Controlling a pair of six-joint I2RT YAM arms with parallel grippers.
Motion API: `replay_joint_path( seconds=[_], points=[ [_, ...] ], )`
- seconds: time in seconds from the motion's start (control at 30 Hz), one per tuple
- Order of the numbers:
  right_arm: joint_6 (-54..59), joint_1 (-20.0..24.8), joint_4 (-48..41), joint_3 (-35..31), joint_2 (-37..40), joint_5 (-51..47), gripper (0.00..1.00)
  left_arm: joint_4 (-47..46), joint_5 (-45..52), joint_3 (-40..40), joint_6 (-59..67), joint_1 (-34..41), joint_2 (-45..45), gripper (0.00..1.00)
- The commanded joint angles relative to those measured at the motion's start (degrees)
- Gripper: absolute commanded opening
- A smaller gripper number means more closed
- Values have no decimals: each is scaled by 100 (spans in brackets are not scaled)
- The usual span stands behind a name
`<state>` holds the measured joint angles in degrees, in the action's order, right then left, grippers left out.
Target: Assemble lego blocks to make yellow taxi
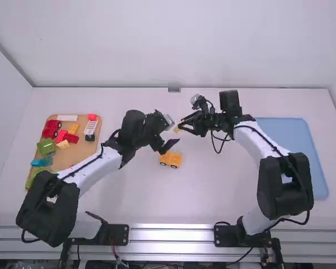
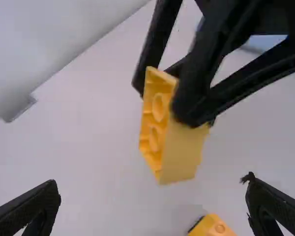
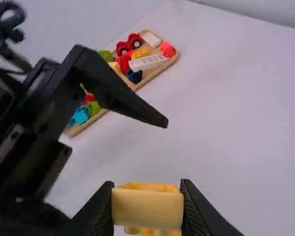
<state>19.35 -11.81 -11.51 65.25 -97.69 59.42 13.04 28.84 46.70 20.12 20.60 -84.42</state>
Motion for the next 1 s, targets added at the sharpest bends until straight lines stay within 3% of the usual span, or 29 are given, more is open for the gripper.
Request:
replay_joint_path(
  seconds=[0.0,0.2,0.3,0.5,0.7,0.97],
  points=[
    [1845,-46,-723,706,105,186,22,-260,2297,363,396,-503,214,99],
    [4009,-417,-2916,1711,103,-315,22,-341,4028,540,527,-1082,-155,99],
    [4269,-627,-3237,1930,103,-590,20,-337,4503,542,761,-1069,-284,99],
    [4240,-876,-3265,2024,103,-839,20,-404,4575,542,890,-1060,-422,98],
    [4240,-914,-3250,2022,103,-807,20,-398,4524,542,892,-1069,-422,66],
    [4240,-929,-3248,2022,103,-693,19,-424,4476,542,1145,-966,-422,58]
  ],
)
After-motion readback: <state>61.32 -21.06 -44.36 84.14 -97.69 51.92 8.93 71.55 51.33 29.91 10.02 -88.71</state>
